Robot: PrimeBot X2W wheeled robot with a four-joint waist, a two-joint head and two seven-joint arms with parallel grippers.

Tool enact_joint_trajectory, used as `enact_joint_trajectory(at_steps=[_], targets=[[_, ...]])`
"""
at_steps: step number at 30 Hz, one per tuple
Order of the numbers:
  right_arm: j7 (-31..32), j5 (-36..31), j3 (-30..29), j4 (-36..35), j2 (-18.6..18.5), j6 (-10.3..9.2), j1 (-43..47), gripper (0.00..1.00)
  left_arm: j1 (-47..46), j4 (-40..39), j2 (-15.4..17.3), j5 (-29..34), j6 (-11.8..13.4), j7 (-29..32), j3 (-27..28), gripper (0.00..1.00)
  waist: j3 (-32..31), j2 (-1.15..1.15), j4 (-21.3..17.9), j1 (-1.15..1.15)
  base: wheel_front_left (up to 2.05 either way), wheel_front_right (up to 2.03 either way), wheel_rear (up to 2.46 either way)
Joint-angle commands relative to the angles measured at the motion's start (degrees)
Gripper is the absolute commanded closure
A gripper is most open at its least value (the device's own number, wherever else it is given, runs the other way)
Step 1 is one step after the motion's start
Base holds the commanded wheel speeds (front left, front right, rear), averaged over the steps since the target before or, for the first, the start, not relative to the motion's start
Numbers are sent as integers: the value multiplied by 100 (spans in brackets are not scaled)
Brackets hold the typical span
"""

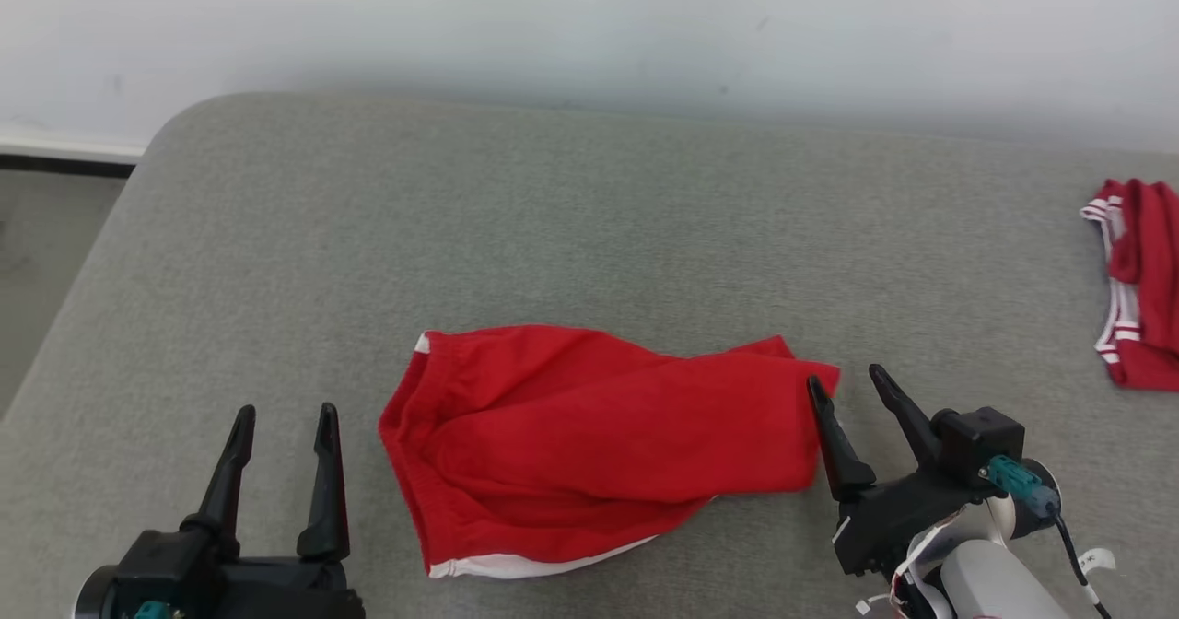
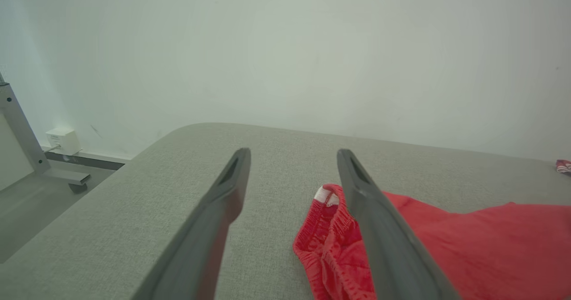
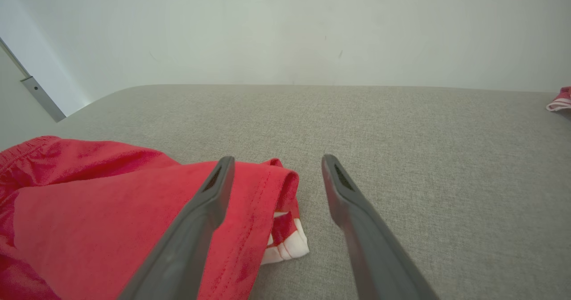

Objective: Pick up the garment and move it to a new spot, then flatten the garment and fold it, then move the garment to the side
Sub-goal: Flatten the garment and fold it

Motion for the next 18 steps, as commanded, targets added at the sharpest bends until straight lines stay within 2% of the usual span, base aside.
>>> enact_joint_trajectory(at_steps=[1, 5, 6, 7, 8, 9, 13, 18], targets=[[-32, 62, -9, 188, -22, -16, -92, 0, -58, 13, -41, 88, -31, 0, 5, 0, 167, 0, 271, 0, 0, 0, 0], [-74, 182, 88, 734, 9, -16, -281, 0, -131, 81, -115, 107, -117, -1, 46, 0, 218, 0, 450, 0, 0, 0, 0], [-92, 231, 130, 827, 20, -16, -307, 15, -133, 92, -127, 110, -134, 0, 69, 0, 224, 0, 468, 0, 0, 0, 0], [-109, 271, 171, 909, 12, -16, -330, 62, -130, 98, -138, 125, -151, 0, 86, 0, 229, 0, 479, 0, 0, 0, 0], [-116, 314, 214, 972, 0, -16, -362, 86, -129, 105, -151, 135, -164, -1, 106, 0, 234, 0, 483, 0, 0, 0, 0], [-121, 353, 250, 1021, -4, -16, -397, 100, -128, 110, -166, 139, -166, -1, 125, 0, 233, 0, 480, 0, 0, 0, 0], [-164, 421, 278, 989, -51, -16, -499, 100, -96, 130, -189, 187, -193, 0, 202, 0, 191, 0, 417, 0, 0, 0, 0], [-159, 301, -2, 319, -213, -16, -459, 100, -73, 134, -226, 251, -238, 0, 266, 0, 68, 0, 235, 0, 0, 0, 0]])
